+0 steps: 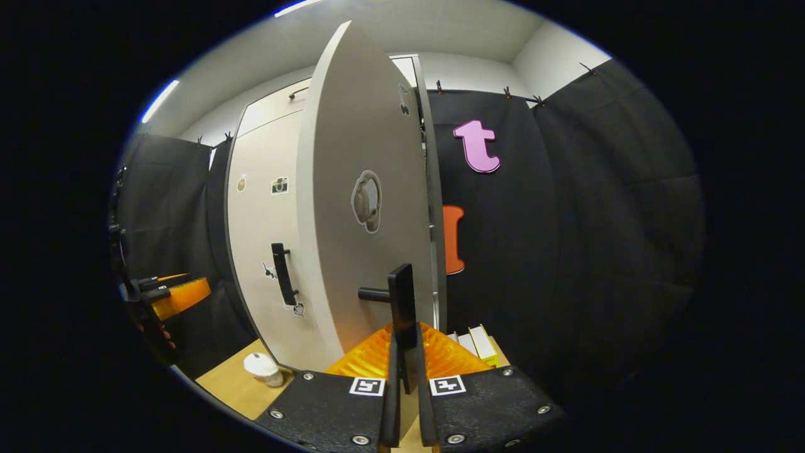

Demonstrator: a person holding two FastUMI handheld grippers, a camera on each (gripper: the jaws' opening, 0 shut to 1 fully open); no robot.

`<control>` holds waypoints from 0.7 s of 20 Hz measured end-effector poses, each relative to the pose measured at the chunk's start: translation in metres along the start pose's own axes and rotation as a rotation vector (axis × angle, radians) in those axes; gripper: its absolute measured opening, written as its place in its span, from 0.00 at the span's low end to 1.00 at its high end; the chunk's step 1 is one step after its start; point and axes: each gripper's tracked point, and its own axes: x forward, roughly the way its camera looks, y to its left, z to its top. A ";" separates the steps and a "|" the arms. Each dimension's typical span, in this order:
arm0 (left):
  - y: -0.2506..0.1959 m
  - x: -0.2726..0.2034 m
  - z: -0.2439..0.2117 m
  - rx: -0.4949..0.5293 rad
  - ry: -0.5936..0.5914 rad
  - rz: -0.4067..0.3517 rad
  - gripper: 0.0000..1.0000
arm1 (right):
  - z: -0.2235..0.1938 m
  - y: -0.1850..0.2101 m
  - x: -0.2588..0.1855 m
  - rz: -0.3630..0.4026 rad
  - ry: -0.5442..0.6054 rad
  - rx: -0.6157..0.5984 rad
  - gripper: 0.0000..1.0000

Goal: Open the right door of the double-door shoe cabinet with the right hand, and open the left door with the left hand.

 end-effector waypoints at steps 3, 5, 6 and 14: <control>-0.012 0.011 -0.001 -0.004 0.002 -0.025 0.96 | 0.001 -0.020 -0.003 -0.061 -0.002 -0.008 0.08; -0.019 0.017 -0.003 -0.013 0.004 -0.037 0.96 | 0.001 -0.023 -0.004 -0.066 0.000 0.013 0.07; -0.022 0.021 -0.004 -0.016 0.009 -0.043 0.96 | 0.001 -0.027 -0.005 -0.070 -0.001 0.018 0.07; -0.045 0.057 -0.013 -0.041 0.037 -0.080 0.96 | 0.004 -0.048 -0.019 -0.089 -0.023 0.054 0.12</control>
